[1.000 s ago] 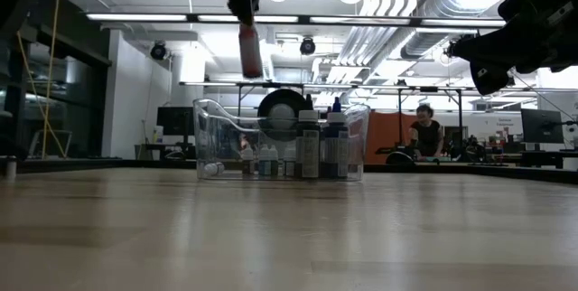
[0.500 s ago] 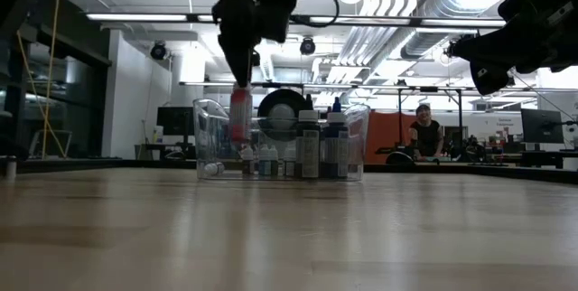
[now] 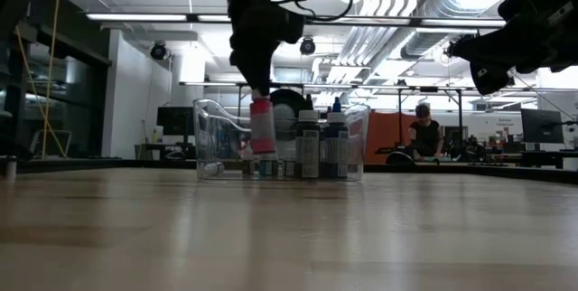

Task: Pick & Place food coloring
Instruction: Put the large pink food coloring bottle into the transparent bin

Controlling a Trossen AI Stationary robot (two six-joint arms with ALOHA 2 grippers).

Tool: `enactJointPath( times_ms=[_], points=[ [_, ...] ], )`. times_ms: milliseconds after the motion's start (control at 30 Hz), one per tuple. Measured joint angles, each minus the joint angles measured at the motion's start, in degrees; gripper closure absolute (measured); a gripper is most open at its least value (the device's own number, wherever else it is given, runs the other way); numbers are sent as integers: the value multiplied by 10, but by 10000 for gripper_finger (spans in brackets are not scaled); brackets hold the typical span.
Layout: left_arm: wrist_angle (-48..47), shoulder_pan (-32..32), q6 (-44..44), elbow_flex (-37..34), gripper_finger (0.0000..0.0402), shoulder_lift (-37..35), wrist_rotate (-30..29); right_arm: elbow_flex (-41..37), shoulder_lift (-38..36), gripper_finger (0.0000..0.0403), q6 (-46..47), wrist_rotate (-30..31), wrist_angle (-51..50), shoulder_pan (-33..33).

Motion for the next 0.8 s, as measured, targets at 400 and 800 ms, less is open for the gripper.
enactJointPath(
  times_ms=[400, 800],
  points=[
    [29, -38, -74, 0, 312, 15, -29, 0, 0, 402, 0, 0, 0, 0],
    [43, -40, -78, -3, 312, 30, -38, 0, 0, 402, 0, 0, 0, 0]
  ],
)
